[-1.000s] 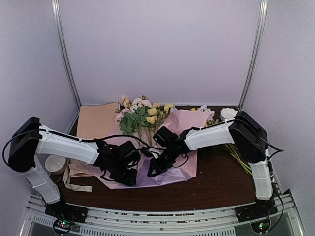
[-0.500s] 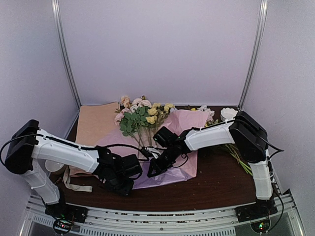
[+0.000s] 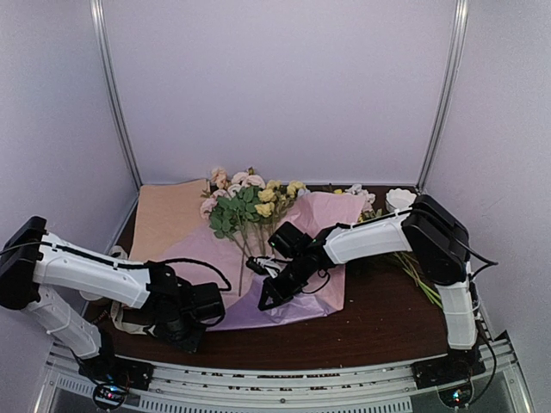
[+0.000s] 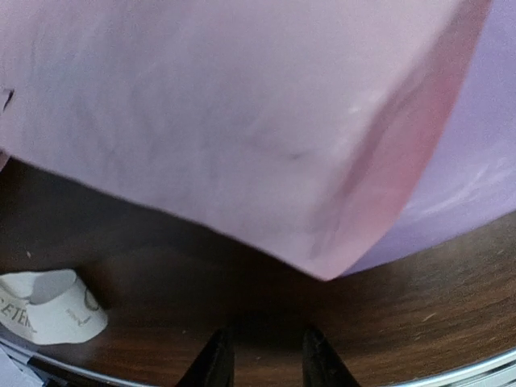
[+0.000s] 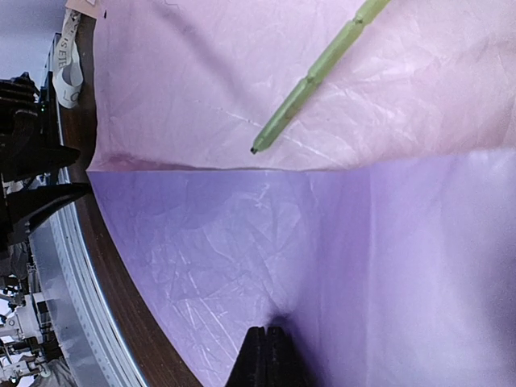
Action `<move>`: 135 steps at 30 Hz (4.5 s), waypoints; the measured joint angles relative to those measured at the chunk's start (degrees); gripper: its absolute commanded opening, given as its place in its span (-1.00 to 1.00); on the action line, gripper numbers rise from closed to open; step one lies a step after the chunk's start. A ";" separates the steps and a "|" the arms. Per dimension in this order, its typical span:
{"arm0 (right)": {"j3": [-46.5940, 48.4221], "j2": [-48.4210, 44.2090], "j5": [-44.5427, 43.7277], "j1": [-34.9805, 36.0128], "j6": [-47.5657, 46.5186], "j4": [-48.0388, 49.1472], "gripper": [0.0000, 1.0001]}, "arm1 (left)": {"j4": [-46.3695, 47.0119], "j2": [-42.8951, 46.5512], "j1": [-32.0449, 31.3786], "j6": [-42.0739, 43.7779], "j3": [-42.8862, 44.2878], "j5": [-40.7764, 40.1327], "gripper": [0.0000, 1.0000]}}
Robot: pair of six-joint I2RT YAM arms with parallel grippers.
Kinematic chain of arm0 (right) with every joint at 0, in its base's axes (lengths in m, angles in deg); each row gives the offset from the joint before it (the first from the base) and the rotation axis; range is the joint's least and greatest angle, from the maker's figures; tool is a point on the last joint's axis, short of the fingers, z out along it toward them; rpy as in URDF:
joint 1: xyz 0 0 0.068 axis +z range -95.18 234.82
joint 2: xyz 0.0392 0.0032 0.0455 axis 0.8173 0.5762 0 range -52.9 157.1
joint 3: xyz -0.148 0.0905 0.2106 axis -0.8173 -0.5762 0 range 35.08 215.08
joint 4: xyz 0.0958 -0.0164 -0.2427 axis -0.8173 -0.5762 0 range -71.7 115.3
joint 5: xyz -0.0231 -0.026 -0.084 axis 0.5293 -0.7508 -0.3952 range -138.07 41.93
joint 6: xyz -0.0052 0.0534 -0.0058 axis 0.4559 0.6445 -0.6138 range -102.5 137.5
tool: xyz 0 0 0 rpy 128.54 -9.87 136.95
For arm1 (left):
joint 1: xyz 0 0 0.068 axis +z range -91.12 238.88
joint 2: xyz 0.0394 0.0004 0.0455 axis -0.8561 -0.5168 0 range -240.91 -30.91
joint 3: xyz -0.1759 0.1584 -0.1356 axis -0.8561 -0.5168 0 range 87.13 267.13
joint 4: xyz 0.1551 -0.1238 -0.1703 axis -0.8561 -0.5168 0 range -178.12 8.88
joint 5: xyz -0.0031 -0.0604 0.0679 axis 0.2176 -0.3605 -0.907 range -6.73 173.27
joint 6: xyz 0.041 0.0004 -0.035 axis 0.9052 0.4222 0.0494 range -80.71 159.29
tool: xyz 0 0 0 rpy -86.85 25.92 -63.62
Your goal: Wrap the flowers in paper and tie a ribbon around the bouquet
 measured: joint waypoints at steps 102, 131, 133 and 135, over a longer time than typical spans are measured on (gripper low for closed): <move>0.94 -0.09 -1.14 0.42 -1.53 -2.47 -1.00 | 43.17 37.88 29.07 -13.79 -33.66 -0.37 0.20; 1.25 -0.07 -1.16 0.42 -1.53 -3.17 -1.00 | 38.51 23.80 27.91 2.19 -17.44 2.05 -0.12; 1.38 -0.07 -1.16 0.42 -1.53 -3.41 -0.99 | 38.34 22.16 27.39 2.93 -16.72 2.10 -0.14; 1.49 -0.07 -1.18 0.42 -1.55 -3.61 -0.99 | 38.21 20.06 26.99 3.72 -15.67 2.12 -0.18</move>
